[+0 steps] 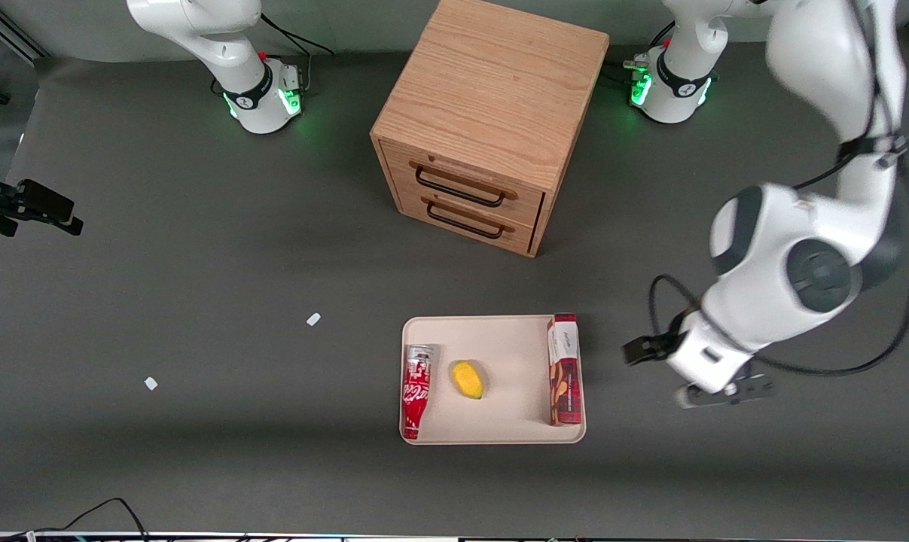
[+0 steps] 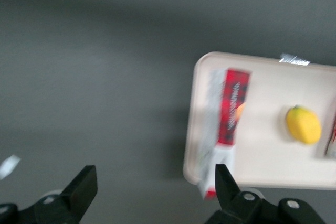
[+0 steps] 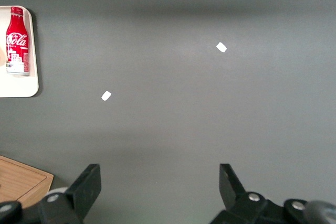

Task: Place red cookie box on tray

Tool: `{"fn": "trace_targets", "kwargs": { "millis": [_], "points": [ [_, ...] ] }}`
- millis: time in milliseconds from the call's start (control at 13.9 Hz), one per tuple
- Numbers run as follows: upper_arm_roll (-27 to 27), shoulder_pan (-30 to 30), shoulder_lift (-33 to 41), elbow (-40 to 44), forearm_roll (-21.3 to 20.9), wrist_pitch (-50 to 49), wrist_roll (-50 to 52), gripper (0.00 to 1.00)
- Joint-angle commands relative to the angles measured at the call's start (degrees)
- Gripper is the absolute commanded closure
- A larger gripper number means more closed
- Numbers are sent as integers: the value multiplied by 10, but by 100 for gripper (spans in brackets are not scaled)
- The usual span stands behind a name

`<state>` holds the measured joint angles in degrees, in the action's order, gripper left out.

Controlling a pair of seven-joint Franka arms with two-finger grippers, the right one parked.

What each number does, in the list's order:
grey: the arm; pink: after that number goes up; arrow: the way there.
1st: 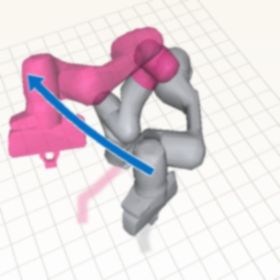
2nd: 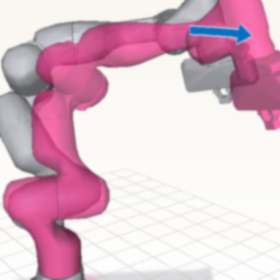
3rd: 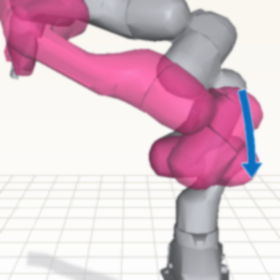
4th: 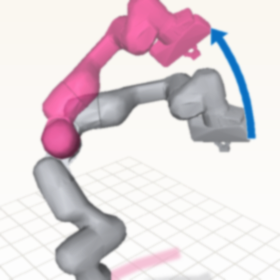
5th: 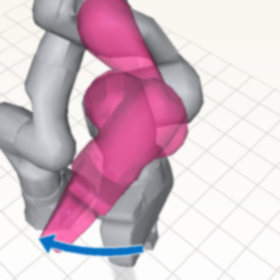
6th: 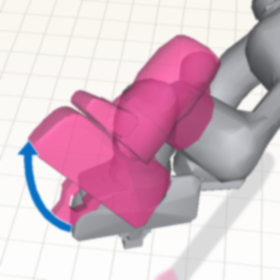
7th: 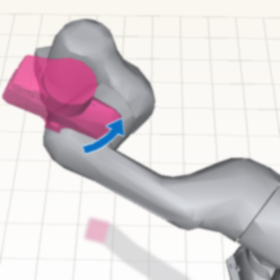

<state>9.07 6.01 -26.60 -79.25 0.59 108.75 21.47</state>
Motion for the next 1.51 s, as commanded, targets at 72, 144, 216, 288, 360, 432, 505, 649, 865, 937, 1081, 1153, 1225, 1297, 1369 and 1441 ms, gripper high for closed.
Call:
{"fn": "trace_targets", "kwargs": {
  "millis": [72, 144, 216, 288, 360, 432, 505, 649, 865, 937, 1081, 1153, 1225, 1297, 1369, 1441],
  "points": [
    [17, -71, 129, -82, 6, -77, -24, 0],
    [27, -93, 157, -99, 6, -91, -43, 0],
    [38, -120, 187, -121, 6, -102, -59, 0],
    [52, -147, 221, -148, 6, -107, -67, 0],
    [61, -168, 252, -173, 5, -107, -75, 0],
    [68, -183, 278, -190, 5, -112, -89, 0],
    [68, -193, 297, -198, 5, -122, -107, 0],
    [68, -206, 328, -200, 5, -150, -133, 0],
    [69, -210, 356, -198, 6, -185, -151, 0],
    [69, -210, 359, -197, 7, -187, -154, 0],
    [69, -215, 360, -194, 15, -197, -156, 0],
    [69, -216, 360, -192, 22, -199, -164, 0],
    [68, -217, 360, -189, 26, -202, -186, 0],
    [68, -219, 360, -187, 26, -209, -198, 0],
    [68, -221, 360, -184, 26, -215, -200, 0],
    [68, -221, 361, -182, 26, -220, -200, 0]
  ]
}}
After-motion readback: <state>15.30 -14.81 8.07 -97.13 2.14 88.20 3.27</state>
